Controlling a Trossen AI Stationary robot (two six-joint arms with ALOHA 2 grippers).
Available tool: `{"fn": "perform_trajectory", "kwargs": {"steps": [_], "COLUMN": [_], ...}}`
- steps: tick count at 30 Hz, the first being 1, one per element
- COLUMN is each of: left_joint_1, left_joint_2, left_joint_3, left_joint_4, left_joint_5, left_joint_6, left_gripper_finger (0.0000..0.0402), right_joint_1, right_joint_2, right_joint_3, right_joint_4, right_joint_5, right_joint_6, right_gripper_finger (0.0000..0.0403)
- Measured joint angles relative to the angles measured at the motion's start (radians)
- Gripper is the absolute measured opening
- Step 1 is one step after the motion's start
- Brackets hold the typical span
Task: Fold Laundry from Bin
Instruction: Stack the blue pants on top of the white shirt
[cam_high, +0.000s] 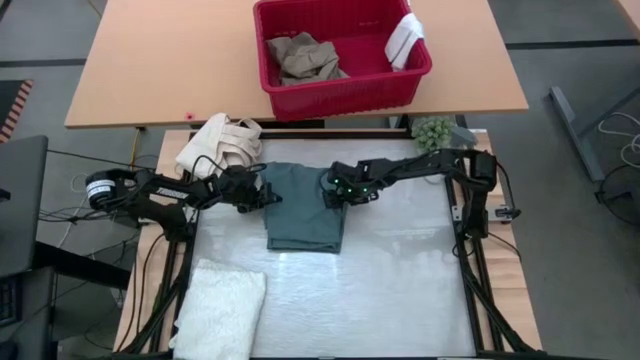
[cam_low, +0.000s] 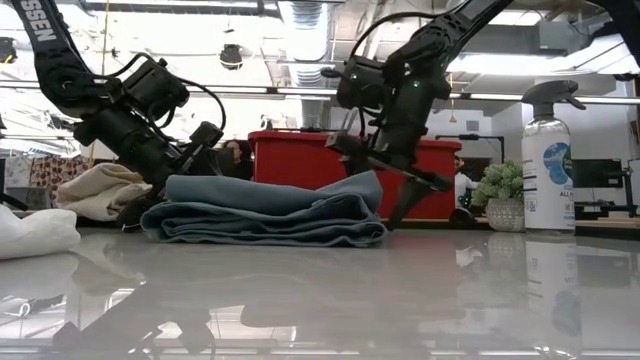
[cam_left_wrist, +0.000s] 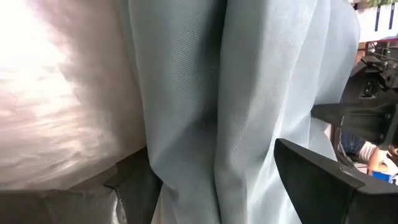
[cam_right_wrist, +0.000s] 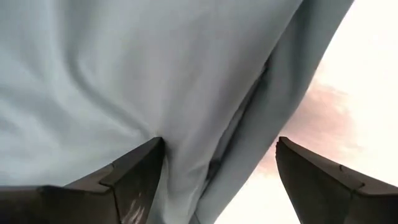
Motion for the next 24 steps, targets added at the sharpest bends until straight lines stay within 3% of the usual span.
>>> {"fn": "perform_trajectory", "kwargs": {"steps": [19, 24], "left_joint_1": [-0.059, -0.055], "left_joint_2": [0.000, -0.001], "left_joint_3": [0.001, 0.004], "left_joint_4": [-0.016, -0.102], "left_joint_5": [-0.067, -0.009], "left_joint_6": [-0.009, 0.047], "left_gripper_finger": [0.0292, 0.0292], "right_joint_1": [0.018, 0.018], "right_joint_2": [0.042, 0.043], "right_joint_3": [0.002, 0.002], "right_joint_4": [0.021, 0.014], "right_joint_5": [0.026, 0.026], "right_joint_6": [0.021, -0.026], "right_gripper_finger": [0.0334, 0.0334]}}
